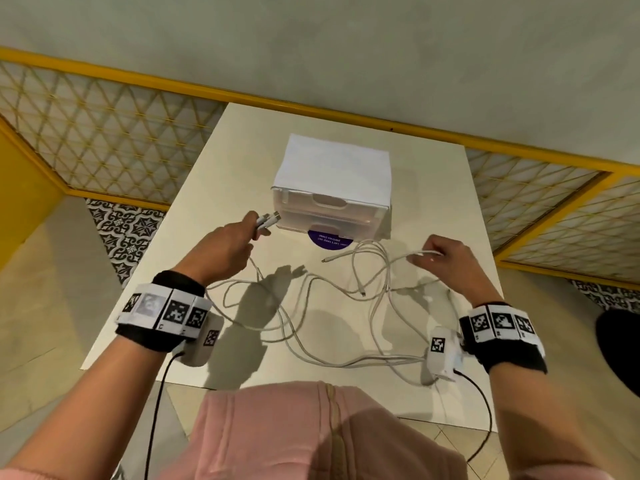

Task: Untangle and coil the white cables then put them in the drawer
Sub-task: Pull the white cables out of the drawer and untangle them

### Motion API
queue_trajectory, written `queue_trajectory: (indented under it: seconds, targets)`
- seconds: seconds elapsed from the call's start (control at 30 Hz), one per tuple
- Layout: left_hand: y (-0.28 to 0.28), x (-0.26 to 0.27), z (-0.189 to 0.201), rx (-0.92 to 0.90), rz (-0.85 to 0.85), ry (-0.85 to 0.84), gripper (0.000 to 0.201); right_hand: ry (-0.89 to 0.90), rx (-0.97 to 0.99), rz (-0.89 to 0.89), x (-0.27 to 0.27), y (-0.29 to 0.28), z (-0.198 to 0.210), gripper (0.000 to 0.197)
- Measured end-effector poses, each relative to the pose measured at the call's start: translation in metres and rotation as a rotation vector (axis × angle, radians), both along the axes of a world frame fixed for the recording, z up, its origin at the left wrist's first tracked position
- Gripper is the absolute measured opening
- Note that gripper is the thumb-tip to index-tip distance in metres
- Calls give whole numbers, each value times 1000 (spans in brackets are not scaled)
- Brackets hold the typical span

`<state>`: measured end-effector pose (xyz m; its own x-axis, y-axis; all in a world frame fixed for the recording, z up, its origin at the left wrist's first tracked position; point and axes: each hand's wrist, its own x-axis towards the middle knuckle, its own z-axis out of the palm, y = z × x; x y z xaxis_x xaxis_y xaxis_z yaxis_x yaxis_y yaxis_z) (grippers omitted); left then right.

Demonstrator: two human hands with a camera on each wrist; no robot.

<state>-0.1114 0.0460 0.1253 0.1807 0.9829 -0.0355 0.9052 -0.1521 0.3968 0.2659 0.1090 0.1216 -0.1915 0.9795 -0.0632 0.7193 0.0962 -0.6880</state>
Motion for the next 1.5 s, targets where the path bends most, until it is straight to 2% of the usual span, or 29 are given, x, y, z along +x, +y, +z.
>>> queue_trajectory:
  seconds: [0.07,0.13,0.2,0.27,0.33,0.37,0.43,0.53,0.67,0.8,0.9,0.97,1.03,1.1,1.13,1.23,1.3,1.4,1.5]
  targets:
    - [1,14,5,93,-16,-123,9,53,-146,116,-11,-4,8,23]
    - [2,31,10,96,-34,-274,21,65,-199,165,-20,-9,14,21]
    - [1,56,17,18,-41,-395,38,74,-160,179,-28,-15,23,26]
    - [-3,84,22,-96,-69,-538,45,106,-123,201,-35,-20,31,29]
    - [-6,109,20,-211,-154,-681,41,150,-101,208,-41,-25,41,28]
    - [-7,118,17,-258,-190,-736,32,166,-89,197,-41,-28,46,27]
    - [-7,125,16,-296,-237,-786,21,171,-64,159,-33,-30,51,28]
    - [-5,123,18,-353,-280,-808,30,165,-53,68,-7,-34,48,34]
    - [-4,115,13,-466,-267,-839,29,83,-20,-81,30,-38,39,45]
    - [-5,118,10,-373,-354,-605,27,33,89,-156,61,-41,25,51]
    - [-8,123,2,-326,-389,-420,19,-53,116,-162,68,-43,4,41]
    - [-11,124,-4,-348,-371,-371,24,-101,54,-184,73,-47,-17,38]
    - [-14,121,-9,-371,-340,-363,27,-198,-96,-196,76,-51,-38,35]
    - [-16,116,-13,-370,-309,-390,17,-385,-293,-171,77,-54,-57,29]
    - [-17,114,-12,-370,-281,-406,19,-472,-365,-171,76,-55,-63,29]
    - [-20,108,-10,-386,-204,-467,22,-644,-415,-193,70,-55,-73,34]
    - [-25,105,-6,-410,-156,-522,16,-585,-349,-204,60,-48,-75,27]
    - [-29,101,-1,-418,-30,-637,36,-354,-243,-148,30,-33,-73,6]
    - [-29,89,-2,-358,52,-688,37,-245,-173,42,-11,-14,-75,13]
